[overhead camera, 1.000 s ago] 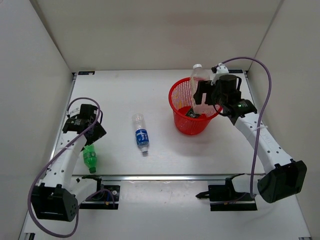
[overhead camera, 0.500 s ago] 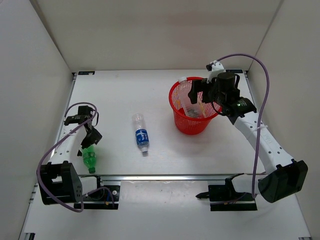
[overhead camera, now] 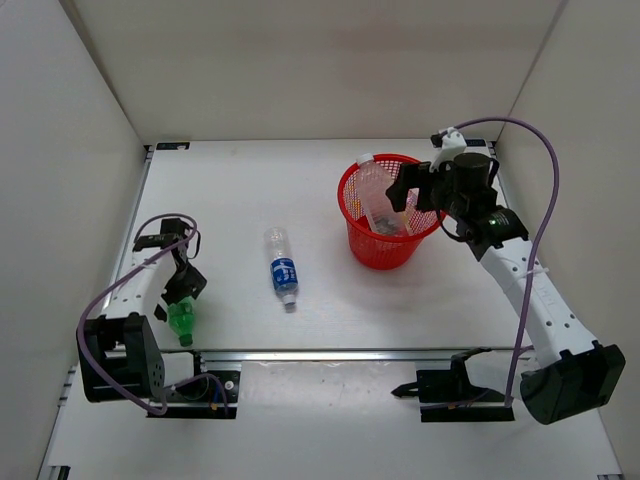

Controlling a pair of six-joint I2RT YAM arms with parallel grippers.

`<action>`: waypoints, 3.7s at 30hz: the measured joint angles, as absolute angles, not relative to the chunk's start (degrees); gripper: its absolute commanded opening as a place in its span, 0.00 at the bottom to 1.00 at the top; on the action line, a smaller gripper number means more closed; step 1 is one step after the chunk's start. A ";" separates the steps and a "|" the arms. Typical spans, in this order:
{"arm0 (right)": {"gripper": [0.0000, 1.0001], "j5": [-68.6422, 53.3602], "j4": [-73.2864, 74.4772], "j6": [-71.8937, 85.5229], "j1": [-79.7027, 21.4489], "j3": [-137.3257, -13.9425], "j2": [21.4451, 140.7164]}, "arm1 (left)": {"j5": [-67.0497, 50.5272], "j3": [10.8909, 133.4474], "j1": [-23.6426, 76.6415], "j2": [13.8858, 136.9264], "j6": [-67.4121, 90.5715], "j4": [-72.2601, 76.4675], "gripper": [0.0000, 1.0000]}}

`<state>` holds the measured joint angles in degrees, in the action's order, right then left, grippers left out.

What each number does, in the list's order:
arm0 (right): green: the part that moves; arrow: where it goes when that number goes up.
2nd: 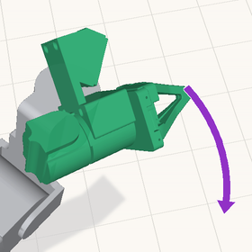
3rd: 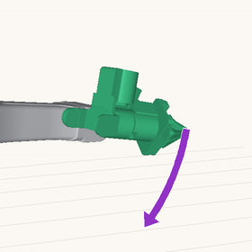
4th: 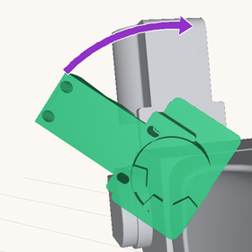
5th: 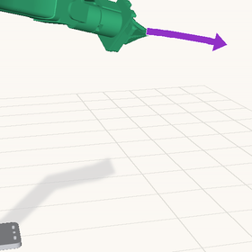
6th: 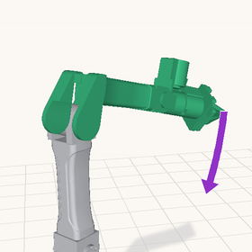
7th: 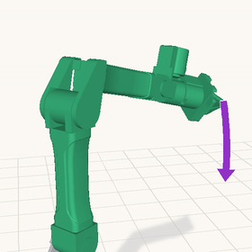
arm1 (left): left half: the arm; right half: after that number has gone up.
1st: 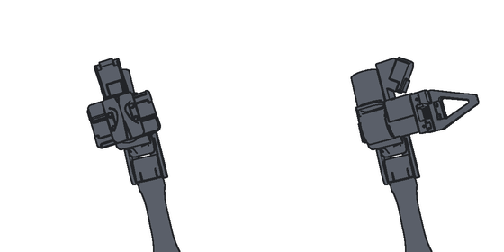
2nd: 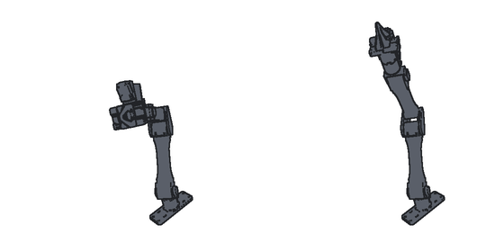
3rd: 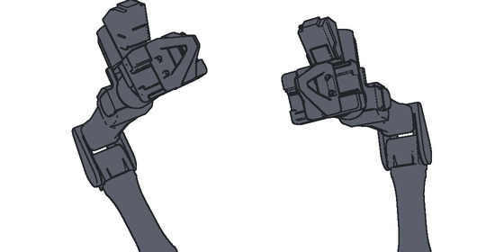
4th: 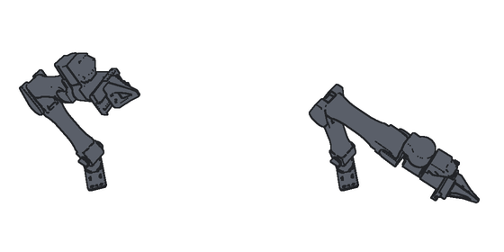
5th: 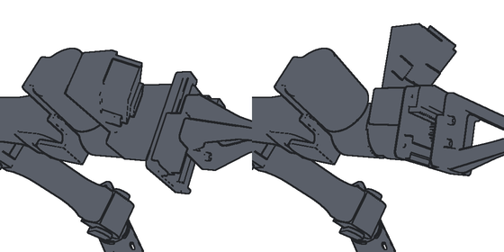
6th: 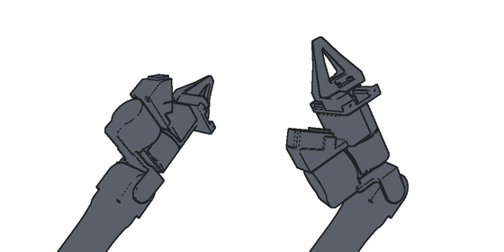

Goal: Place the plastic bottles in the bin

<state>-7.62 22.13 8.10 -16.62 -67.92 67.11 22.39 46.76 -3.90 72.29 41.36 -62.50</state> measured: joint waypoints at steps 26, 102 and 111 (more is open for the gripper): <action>0.99 1.04 25.28 6.37 -29.76 -70.39 63.29 | 19.38 70.59 10.63 74.65 38.59 -53.21 0.22; 0.42 3.77 37.74 13.91 -54.61 -113.91 134.08 | 23.62 57.32 6.22 49.39 39.90 -64.36 0.99; 0.20 -4.56 41.28 12.82 -50.72 -117.43 124.27 | 24.21 61.76 6.61 50.26 39.18 -63.20 0.99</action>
<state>-4.56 41.28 12.82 -50.72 -117.43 124.27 24.21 61.76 6.61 50.26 39.18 -63.20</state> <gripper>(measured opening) 0.532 0.989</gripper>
